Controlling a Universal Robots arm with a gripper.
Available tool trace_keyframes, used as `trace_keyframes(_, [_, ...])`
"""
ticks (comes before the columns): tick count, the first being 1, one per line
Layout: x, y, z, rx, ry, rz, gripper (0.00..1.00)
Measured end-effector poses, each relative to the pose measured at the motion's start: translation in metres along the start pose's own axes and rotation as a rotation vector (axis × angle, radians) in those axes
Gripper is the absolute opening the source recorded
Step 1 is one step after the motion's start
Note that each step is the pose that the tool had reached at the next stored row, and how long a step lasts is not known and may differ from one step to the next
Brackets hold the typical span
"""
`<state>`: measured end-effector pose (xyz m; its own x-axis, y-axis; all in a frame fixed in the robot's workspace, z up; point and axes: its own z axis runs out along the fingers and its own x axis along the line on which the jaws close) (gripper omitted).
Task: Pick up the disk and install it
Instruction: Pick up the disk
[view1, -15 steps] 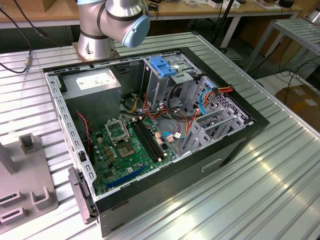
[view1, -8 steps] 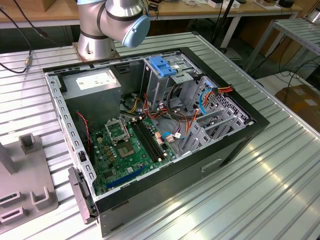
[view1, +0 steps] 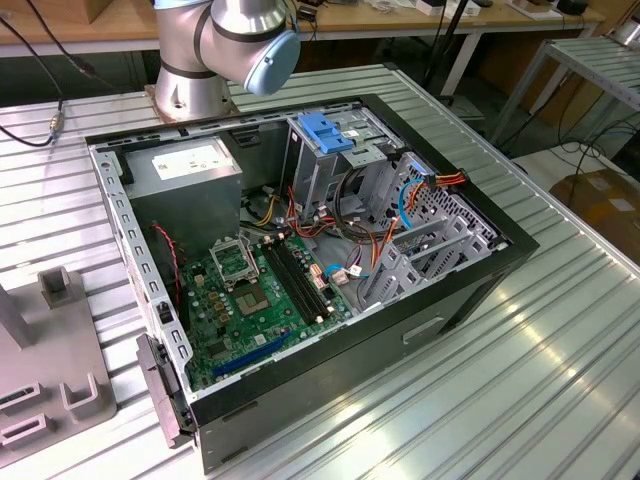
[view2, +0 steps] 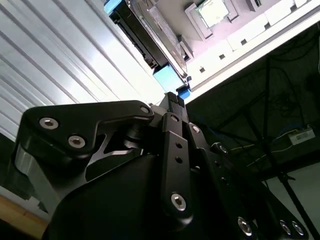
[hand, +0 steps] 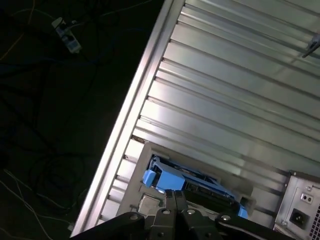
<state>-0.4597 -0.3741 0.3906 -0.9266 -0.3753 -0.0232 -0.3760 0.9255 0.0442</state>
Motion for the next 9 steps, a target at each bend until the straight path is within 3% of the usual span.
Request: trace_keyframes(9, [0.0,0.0,0.0,-0.0027,0.0051,-0.115,0.1])
